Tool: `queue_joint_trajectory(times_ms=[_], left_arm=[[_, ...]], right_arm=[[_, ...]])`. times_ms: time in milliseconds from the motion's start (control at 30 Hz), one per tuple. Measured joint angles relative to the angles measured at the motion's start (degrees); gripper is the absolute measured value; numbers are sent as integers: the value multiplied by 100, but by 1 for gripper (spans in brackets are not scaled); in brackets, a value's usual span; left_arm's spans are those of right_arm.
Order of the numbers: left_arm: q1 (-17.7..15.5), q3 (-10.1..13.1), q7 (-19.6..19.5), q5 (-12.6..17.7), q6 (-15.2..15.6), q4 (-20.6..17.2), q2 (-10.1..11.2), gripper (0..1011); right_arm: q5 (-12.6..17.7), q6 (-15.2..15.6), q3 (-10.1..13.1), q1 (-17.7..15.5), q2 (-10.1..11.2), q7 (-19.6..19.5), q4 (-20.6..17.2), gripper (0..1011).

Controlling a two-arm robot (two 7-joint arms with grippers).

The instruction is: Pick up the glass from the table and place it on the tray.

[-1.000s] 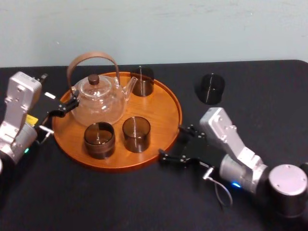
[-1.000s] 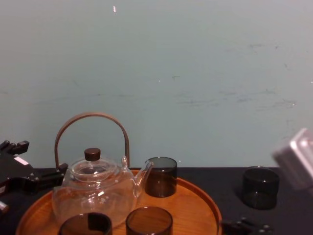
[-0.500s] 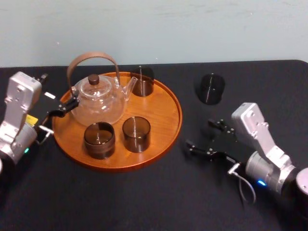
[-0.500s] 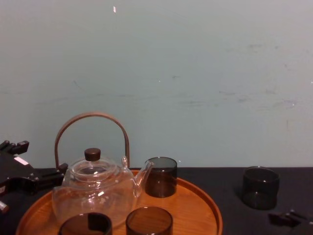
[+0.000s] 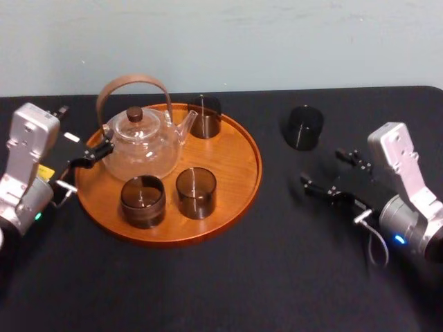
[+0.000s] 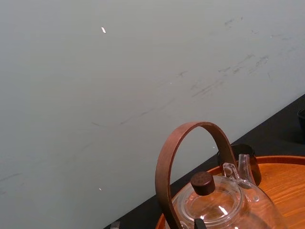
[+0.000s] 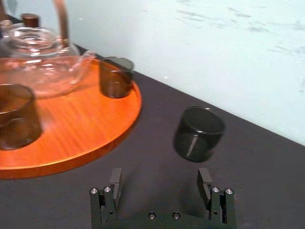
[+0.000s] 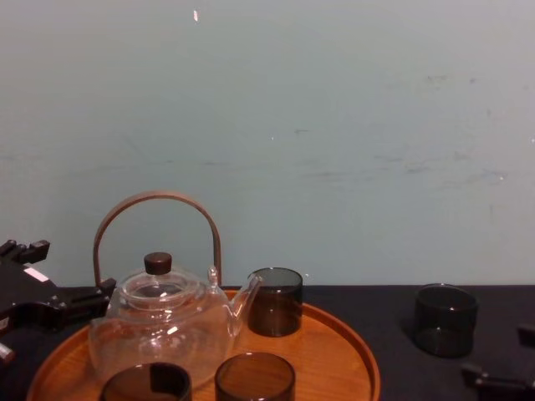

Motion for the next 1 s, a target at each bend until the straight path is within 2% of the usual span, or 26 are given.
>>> queue_joint_trajectory(times_ms=[467, 1000], left_arm=[[0, 0, 1, 0, 0, 0, 0, 1010], [1, 0, 0, 0, 0, 0, 0, 1010]], right_arm=[[-44, 79, 153, 678, -188, -15, 708, 1002], [-129, 81, 66, 1285, -401, 75, 1437, 1002]])
